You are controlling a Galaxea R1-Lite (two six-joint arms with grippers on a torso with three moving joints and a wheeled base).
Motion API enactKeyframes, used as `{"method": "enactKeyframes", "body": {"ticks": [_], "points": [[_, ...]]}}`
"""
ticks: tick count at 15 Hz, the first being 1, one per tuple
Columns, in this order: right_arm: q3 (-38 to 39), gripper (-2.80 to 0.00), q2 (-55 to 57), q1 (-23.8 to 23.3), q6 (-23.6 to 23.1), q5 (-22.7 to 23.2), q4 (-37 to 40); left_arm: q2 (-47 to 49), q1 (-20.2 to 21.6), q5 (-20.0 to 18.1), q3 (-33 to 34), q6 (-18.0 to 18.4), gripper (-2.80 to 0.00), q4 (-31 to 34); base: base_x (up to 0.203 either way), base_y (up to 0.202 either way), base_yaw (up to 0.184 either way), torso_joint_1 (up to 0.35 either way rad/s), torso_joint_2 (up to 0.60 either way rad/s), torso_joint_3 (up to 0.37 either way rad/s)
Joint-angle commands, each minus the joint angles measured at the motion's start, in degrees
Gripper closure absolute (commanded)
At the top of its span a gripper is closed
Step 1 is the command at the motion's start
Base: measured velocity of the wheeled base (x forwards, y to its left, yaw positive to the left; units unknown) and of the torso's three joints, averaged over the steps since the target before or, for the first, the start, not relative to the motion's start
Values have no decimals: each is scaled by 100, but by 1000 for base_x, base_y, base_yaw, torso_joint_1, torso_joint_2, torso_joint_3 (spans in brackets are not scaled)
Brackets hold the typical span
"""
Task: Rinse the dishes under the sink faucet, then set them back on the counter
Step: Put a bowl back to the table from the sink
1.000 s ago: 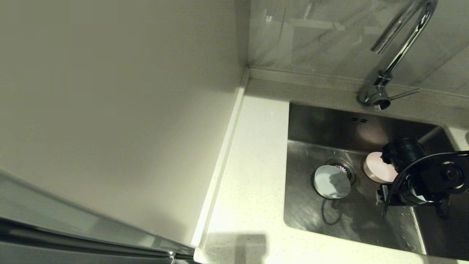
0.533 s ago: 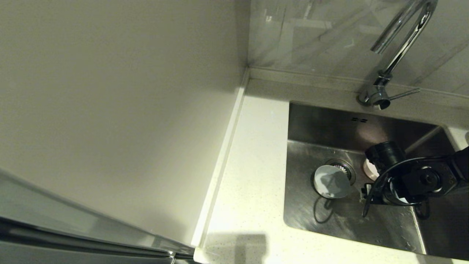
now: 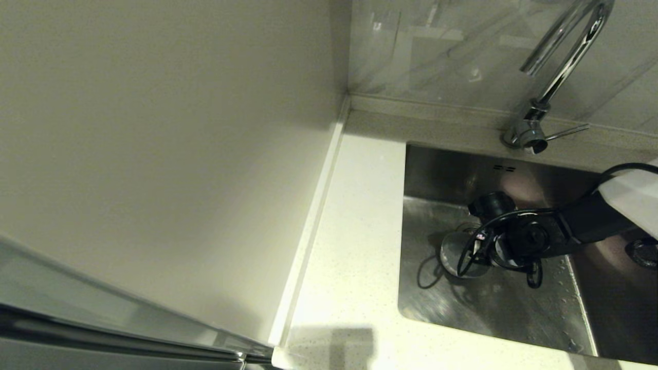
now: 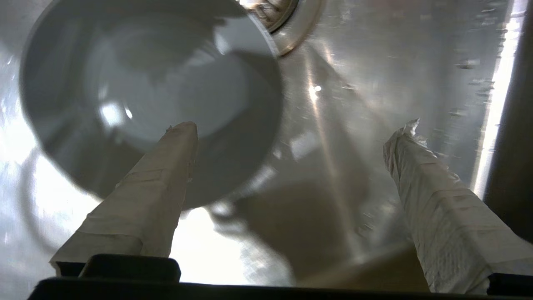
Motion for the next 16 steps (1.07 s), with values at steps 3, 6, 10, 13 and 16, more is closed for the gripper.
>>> {"method": "enactKeyframes", "body": {"ticks": [3, 6, 10, 13, 16], "points": [[-511, -280, 833, -62, 142, -20, -3, -18, 2, 10, 0, -3, 0, -2, 0, 0, 0, 0, 0, 0], [-709, -280, 1051, -105, 278, -12, 27, -19, -5, 3, 0, -3, 0, -2, 0, 0, 0, 0, 0, 0], [-753, 0, 997, -123, 340, 6, 53, -18, 2, 3, 0, -3, 0, -2, 0, 0, 0, 0, 0, 0], [-763, 0, 862, -123, 358, -3, 62, -26, 2, 3, 0, -3, 0, -2, 0, 0, 0, 0, 0, 0], [-718, 0, 754, -123, 366, -3, 88, -18, -5, 3, 0, -3, 0, -2, 0, 0, 0, 0, 0, 0]]}}
